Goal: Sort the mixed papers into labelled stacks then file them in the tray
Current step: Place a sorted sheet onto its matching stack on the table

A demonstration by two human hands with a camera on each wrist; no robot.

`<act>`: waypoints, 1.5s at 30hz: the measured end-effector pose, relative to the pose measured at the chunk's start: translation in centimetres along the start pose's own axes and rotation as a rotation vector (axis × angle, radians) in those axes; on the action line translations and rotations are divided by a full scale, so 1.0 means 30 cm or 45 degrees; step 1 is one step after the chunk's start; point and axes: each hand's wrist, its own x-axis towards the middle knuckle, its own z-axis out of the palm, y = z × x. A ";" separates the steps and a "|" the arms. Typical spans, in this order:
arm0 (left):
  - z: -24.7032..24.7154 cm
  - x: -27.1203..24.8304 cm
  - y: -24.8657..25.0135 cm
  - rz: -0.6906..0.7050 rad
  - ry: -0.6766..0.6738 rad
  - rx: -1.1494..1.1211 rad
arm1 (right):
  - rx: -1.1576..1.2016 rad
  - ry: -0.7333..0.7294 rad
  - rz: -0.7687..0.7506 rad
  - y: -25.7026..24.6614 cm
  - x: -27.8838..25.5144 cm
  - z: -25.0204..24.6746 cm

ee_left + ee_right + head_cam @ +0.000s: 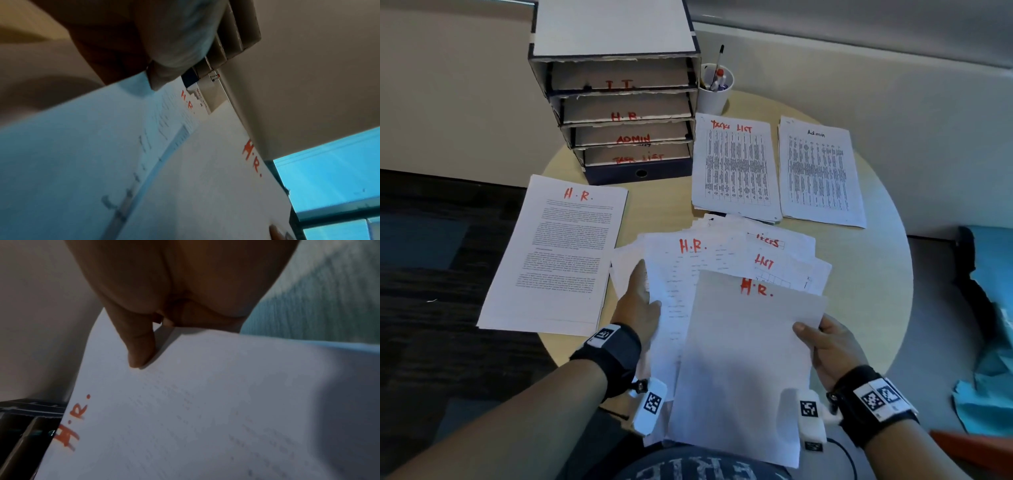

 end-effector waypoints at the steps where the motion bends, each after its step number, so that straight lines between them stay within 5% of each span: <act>1: -0.001 0.005 -0.001 -0.021 0.026 -0.046 | -0.002 -0.014 -0.003 -0.002 -0.003 0.004; 7: -0.016 0.053 0.009 -0.115 0.200 -0.091 | -0.135 0.001 -0.015 -0.013 -0.023 0.028; 13: -0.049 0.050 -0.008 0.065 0.107 0.173 | -0.066 -0.016 -0.003 -0.029 -0.025 0.028; 17: -0.080 0.022 -0.016 0.263 -0.045 0.357 | -0.041 -0.031 -0.063 -0.030 -0.019 0.024; 21: -0.086 -0.018 -0.030 0.441 -0.246 0.164 | 0.062 -0.064 -0.088 -0.032 0.003 0.024; 26: -0.036 -0.062 0.005 0.253 -0.680 -0.030 | -0.146 -0.065 -0.103 -0.042 0.005 0.075; 29: -0.017 -0.030 0.017 0.214 -0.612 0.034 | -0.099 0.019 -0.153 -0.046 0.007 0.076; 32: 0.010 0.010 0.053 0.123 -0.326 -0.102 | 0.013 0.100 -0.119 -0.052 -0.003 0.047; 36: 0.073 0.062 0.070 0.014 0.055 0.209 | 0.130 0.122 -0.057 -0.033 -0.007 -0.029; 40: 0.124 0.065 0.103 -0.231 0.004 0.540 | 0.026 0.128 -0.056 -0.029 -0.015 -0.047; 45: 0.117 0.068 0.083 -0.116 0.020 0.325 | -0.121 0.162 -0.061 -0.031 -0.022 -0.007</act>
